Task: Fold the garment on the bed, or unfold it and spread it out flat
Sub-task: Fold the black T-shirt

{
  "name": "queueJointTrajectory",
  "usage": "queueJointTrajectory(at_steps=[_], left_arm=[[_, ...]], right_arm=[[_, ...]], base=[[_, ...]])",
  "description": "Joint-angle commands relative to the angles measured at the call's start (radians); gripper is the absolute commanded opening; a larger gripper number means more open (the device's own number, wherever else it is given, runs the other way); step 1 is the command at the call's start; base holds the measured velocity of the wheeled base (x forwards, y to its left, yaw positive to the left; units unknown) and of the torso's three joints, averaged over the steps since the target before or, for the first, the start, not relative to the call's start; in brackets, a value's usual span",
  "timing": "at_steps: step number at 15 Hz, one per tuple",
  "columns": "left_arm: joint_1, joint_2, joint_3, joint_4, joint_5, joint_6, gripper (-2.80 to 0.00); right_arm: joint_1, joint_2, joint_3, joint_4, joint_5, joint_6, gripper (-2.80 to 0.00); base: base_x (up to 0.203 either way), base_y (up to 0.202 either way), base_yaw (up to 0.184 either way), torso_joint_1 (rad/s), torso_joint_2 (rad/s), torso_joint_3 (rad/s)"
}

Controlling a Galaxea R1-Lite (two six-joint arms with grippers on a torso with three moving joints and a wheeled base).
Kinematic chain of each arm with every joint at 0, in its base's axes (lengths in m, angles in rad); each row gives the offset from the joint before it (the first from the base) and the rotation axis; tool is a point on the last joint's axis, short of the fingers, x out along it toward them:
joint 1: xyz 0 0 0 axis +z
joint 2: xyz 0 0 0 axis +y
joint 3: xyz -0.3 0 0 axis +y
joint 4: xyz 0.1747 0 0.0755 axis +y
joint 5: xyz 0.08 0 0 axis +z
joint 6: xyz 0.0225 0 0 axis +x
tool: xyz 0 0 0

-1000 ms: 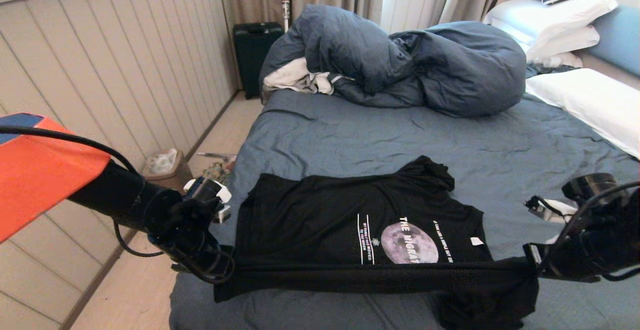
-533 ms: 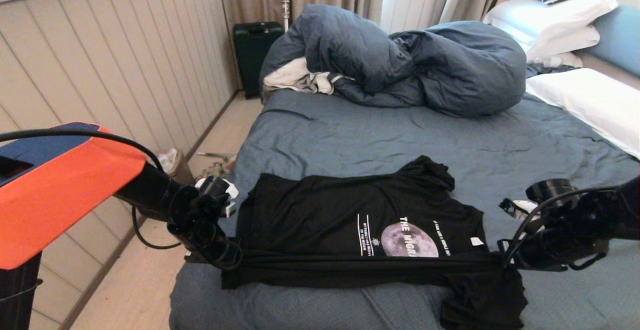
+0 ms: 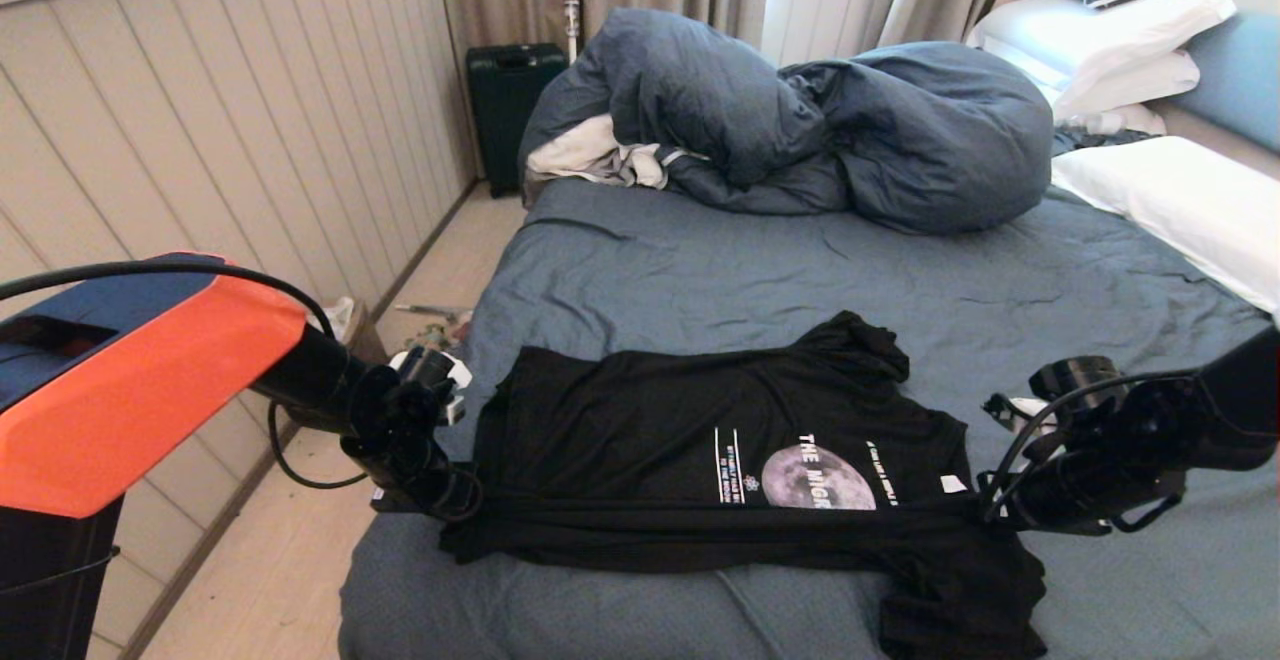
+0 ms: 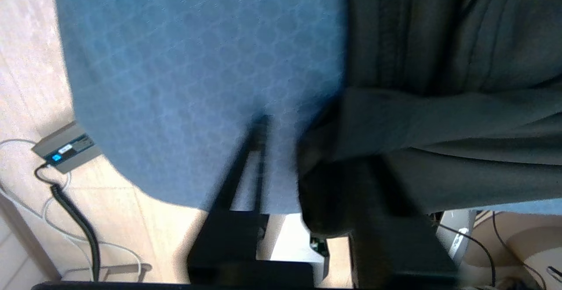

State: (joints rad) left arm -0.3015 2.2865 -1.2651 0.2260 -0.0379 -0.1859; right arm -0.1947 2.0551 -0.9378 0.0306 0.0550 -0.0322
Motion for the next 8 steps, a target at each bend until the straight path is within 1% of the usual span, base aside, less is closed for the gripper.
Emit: queueJointTrajectory(at_steps=[1, 3, 6, 8], left_arm=[[-0.001, -0.024, 0.011, 0.004, -0.002, 0.0, 0.0], [-0.001, -0.083, 0.058, 0.006, -0.004, 0.001, 0.0], [-0.001, -0.208, 0.177, -0.007, -0.021, 0.003, 0.0], [-0.001, -0.232, 0.218, -0.013, -0.036, 0.005, 0.0]], right_arm=[[0.0, -0.003, 0.004, 0.0, 0.004, 0.0, 0.0], [-0.001, -0.026, 0.017, 0.0, 0.005, 0.0, 0.0], [-0.002, -0.105, 0.056, 0.001, 0.006, 0.0, 0.0], [-0.005, -0.132, 0.082, 0.001, 0.006, 0.0, 0.0]], base=[[0.0, 0.0, 0.0, 0.0, 0.0, 0.0], [0.0, 0.0, 0.0, 0.0, 0.0, 0.0], [0.0, 0.0, 0.0, 0.0, 0.0, 0.0], [0.0, 0.0, 0.0, 0.0, 0.0, 0.0]])
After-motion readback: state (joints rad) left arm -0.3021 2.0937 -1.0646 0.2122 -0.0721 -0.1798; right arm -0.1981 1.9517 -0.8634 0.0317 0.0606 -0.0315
